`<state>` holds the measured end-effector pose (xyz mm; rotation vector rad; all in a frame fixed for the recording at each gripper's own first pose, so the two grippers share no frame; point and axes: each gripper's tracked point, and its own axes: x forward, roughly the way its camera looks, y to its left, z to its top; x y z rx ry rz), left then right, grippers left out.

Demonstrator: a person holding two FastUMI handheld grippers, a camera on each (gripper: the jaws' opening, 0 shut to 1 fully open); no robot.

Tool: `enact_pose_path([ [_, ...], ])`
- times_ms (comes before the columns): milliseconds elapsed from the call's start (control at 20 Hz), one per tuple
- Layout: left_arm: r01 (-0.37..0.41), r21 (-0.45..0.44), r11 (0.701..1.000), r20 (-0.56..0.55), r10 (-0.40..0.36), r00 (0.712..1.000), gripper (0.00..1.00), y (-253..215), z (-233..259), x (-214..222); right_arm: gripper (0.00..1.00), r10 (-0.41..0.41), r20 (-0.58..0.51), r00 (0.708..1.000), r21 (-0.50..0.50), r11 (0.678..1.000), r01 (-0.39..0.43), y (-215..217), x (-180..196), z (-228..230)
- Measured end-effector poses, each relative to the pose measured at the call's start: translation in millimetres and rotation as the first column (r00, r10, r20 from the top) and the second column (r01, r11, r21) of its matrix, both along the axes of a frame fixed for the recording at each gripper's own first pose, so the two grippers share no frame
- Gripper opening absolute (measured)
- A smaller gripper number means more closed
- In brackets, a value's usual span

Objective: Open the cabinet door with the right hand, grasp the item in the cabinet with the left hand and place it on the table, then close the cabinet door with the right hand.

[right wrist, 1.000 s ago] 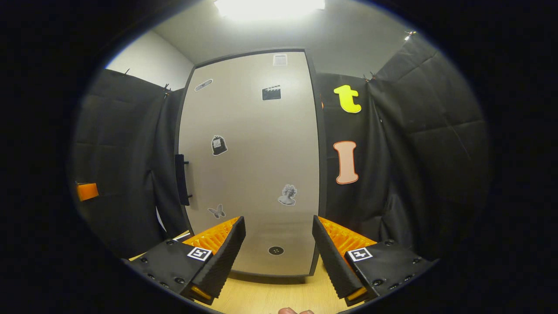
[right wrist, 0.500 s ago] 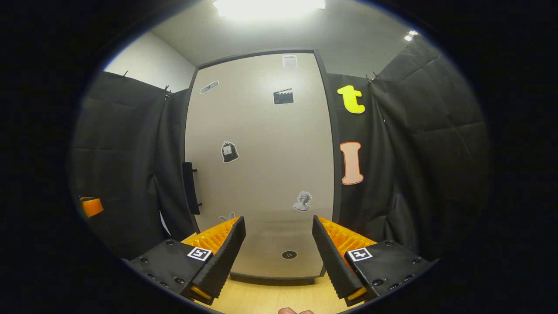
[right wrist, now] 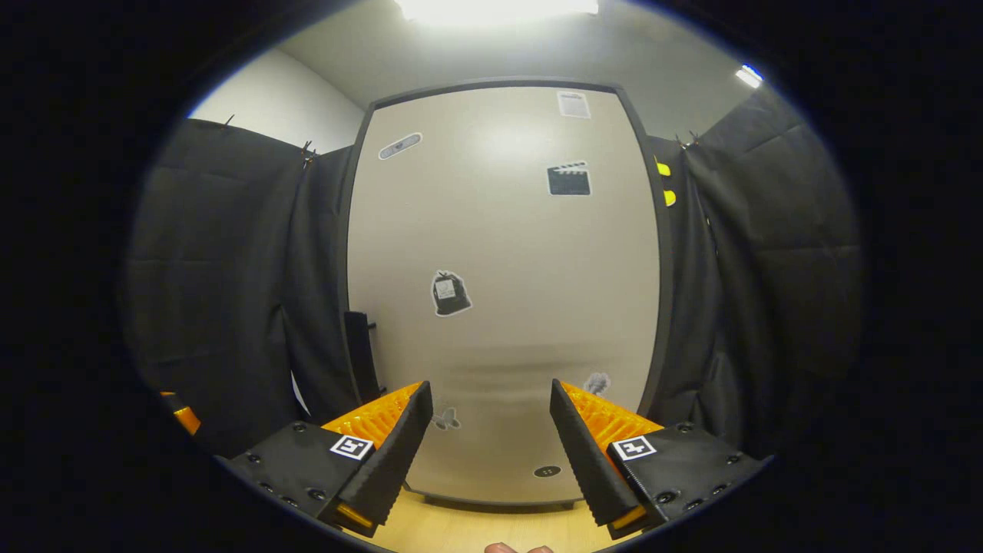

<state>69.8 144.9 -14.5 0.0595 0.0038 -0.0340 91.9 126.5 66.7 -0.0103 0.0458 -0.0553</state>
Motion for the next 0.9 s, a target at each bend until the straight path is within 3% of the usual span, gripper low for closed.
enact_pose_path([
  [150, -0.039, 0.018, 0.999, -0.027, 0.04, 0.999, 0.92, 26.5, -12.4, 3.7, 0.96, 0.023, 0.008, 1.0, -0.034, 0.999, -0.023, 26.0, 18.1, 12.1],
  [250, -0.041, -0.002, 0.999, -0.039, 0.041, 0.998, 0.95, 36.0, -19.4, 6.7, 0.96, 0.06, 0.019, 0.998, -0.027, 0.998, -0.06, 48.3, 26.9, 19.9],
  [550, -0.037, -0.027, 0.999, -0.067, 0.035, 0.997, 0.92, 58.8, -32.4, 25.3, 0.97, 0.106, 0.024, 0.994, 0.0, 0.994, -0.106, 100.8, 53.9, 23.4],
  [850, -0.015, -0.04, 0.999, -0.094, 0.011, 0.996, 0.95, 78.3, -44.9, 44.3, 0.96, 0.062, 0.007, 0.998, 0.009, 0.998, -0.062, 122.6, 82.9, 9.3],
  [900, -0.012, -0.043, 0.999, -0.103, 0.007, 0.995, 0.92, 81.9, -46.8, 48.8, 0.97, 0.044, -0.002, 0.999, 0.005, 0.999, -0.043, 122.9, 86.8, 5.4],
])
